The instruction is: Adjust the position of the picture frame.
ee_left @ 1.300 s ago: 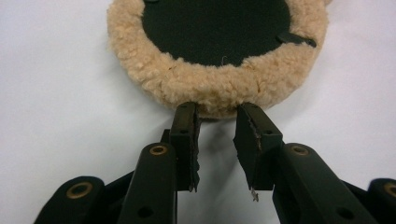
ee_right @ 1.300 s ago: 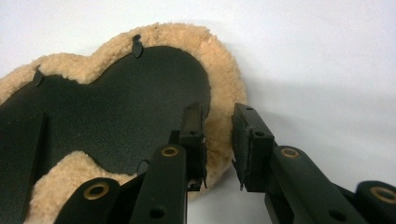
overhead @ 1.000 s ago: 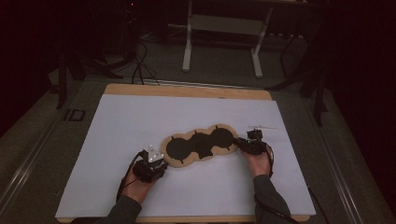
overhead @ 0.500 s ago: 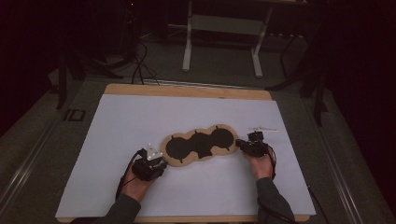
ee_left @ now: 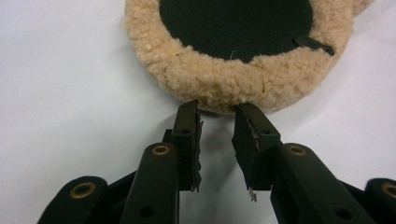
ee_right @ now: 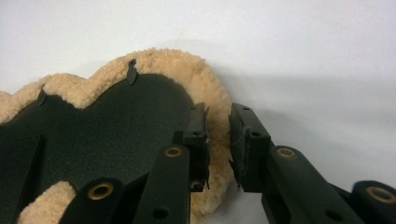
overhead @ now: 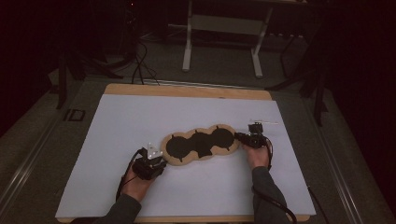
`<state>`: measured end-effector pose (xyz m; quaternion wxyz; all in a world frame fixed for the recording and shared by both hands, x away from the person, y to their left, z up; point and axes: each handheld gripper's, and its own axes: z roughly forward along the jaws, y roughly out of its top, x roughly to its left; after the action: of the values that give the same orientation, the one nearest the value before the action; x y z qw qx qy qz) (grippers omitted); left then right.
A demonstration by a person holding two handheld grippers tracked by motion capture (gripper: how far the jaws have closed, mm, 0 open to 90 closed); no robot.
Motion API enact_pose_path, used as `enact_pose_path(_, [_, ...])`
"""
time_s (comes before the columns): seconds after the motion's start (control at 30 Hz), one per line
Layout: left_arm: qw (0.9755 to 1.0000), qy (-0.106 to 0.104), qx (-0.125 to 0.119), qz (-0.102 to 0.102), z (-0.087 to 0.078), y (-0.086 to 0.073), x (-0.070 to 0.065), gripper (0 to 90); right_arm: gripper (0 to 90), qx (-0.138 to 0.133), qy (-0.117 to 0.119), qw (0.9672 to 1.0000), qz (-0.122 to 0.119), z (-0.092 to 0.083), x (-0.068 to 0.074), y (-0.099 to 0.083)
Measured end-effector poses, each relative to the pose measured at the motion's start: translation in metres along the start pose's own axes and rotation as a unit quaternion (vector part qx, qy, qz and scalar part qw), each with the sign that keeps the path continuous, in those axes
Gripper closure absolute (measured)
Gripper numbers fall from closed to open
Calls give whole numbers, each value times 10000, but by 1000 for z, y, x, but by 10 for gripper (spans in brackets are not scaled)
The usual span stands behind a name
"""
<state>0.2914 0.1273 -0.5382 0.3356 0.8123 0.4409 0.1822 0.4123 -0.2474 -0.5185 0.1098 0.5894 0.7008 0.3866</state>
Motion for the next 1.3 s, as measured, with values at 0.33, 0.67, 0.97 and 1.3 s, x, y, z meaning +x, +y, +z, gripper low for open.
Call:
enact_pose_path(0.33, [9993, 11, -99, -369, 4, 1, 11, 764, 779, 164, -9, 9998, -103, -7, 4, -6])
enact_pose_path(0.67, [9972, 205, 64, -720, 0, 3, 22, 747, 711, -35, 111, 9999, -86, -9, -2, -6])
enact_pose_path(0.97, [9967, 350, 69, -733, 4, 16, 43, 748, 776, -305, -372, 9986, 215, -10, -5, 2])
enact_pose_path(1.3, [9981, 49, 8, -620, 14, 15, 40, 900, 830, 46, -461, 9985, 287, 5, -2, 9])
